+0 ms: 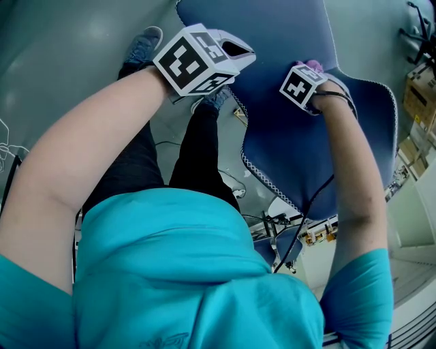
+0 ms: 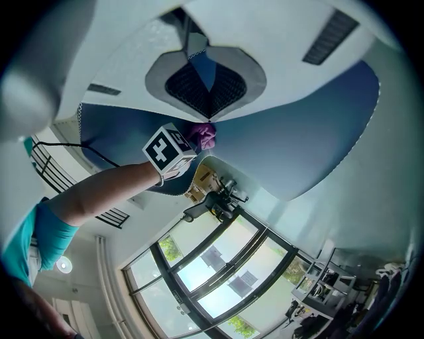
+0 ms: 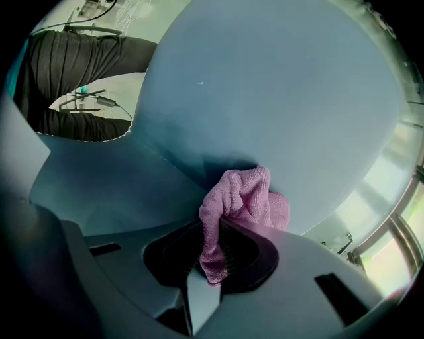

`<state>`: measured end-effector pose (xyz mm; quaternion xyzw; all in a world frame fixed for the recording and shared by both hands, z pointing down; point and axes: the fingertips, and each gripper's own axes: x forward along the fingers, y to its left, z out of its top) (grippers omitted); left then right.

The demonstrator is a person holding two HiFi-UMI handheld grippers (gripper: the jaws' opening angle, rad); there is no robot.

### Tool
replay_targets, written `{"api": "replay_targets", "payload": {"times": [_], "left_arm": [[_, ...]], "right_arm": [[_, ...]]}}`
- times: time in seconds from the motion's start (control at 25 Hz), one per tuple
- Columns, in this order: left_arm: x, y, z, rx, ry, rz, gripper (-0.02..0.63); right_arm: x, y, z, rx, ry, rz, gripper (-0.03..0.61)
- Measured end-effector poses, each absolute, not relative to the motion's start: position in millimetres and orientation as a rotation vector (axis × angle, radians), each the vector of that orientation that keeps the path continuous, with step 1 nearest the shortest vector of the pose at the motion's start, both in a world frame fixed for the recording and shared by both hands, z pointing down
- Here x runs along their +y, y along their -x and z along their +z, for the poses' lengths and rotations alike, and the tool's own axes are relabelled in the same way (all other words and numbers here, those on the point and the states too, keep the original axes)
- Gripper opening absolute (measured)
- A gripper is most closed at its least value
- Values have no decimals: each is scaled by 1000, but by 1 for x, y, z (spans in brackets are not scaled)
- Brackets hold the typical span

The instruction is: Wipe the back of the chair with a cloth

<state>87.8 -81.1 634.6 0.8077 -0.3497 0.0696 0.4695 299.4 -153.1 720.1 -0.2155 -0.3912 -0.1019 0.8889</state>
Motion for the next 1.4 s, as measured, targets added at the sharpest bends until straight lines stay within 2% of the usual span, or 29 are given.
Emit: {"api": "replay_targets", "payload": {"times": [1.4], "left_arm": [[-65, -76, 628, -876, -1975, 134, -5]], "right_arm": [[-58, -277, 721, -854, 572, -131, 59]]}}
